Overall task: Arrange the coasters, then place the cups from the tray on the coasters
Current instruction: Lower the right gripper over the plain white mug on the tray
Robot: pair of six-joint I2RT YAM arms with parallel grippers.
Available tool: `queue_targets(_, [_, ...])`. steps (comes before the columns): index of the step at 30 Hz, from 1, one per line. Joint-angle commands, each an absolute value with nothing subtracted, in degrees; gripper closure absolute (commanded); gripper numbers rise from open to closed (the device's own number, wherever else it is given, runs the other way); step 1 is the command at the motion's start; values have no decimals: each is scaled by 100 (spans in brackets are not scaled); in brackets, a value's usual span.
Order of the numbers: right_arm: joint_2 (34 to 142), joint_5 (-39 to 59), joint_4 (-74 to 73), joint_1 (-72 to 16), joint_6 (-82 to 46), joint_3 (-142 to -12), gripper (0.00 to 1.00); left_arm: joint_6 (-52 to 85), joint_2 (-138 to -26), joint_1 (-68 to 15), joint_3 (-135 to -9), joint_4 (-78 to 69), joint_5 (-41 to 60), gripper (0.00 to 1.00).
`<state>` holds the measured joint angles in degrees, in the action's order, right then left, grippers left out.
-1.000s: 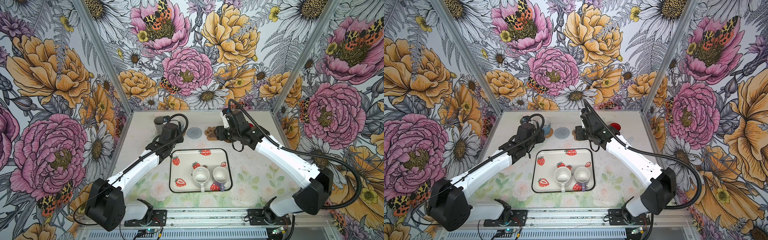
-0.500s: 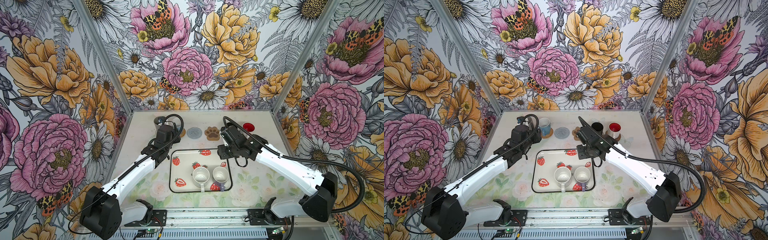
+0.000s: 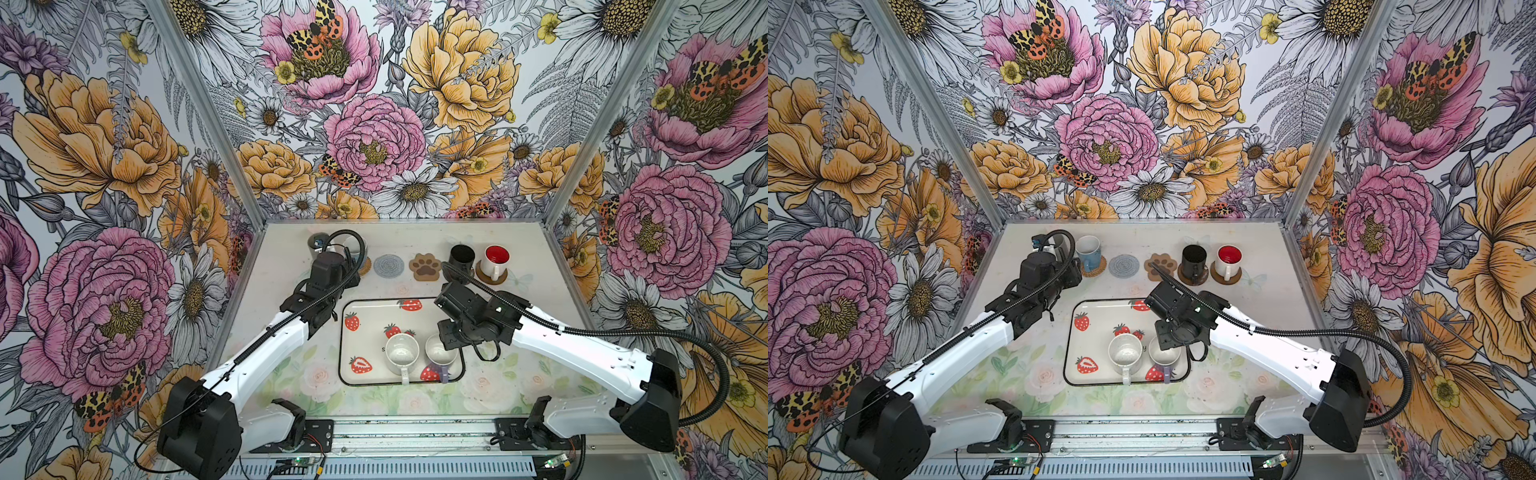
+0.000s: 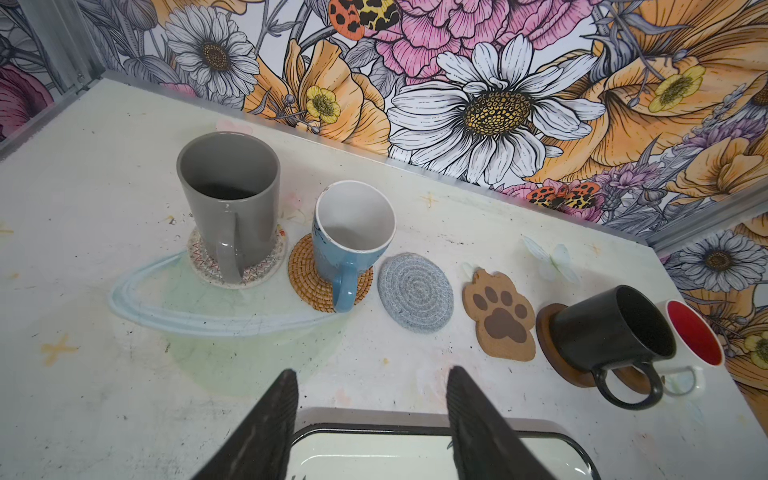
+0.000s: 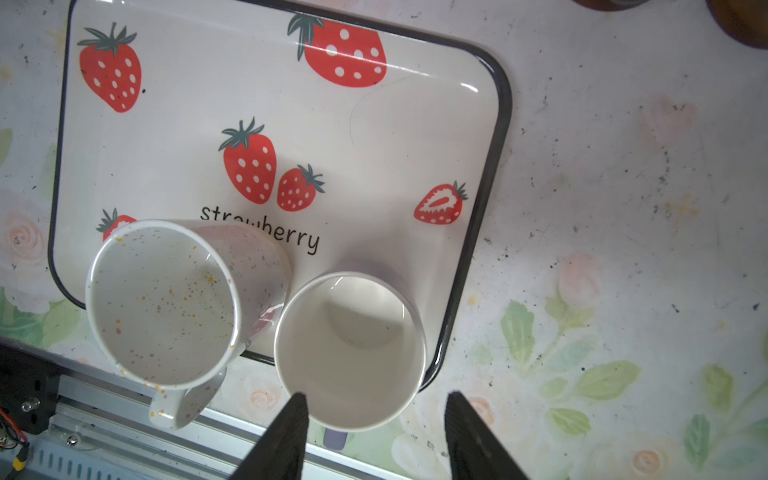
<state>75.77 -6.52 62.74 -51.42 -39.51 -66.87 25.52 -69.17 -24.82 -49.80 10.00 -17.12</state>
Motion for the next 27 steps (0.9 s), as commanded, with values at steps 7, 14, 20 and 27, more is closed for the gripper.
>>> queue_targets(7, [7569,-454,6741,-5520,-4284,-6833,46,2489,-6785,-2321,-4844,843,-1573,40])
queue_targets(14, [7734,-329,6802,-5908,-4555,-6650,46,2492,-6743,-2263,-4796,853,-1560,40])
queue_targets(20, [7782,-370,6789,-6064,-4752,-6567,46,2498,-6733,-2244,-4773,857,-1503,40])
queue_targets(27, [7904,-252,6770,-6218,-4929,-6370,45,2487,-6698,-2210,-4747,845,-1494,40])
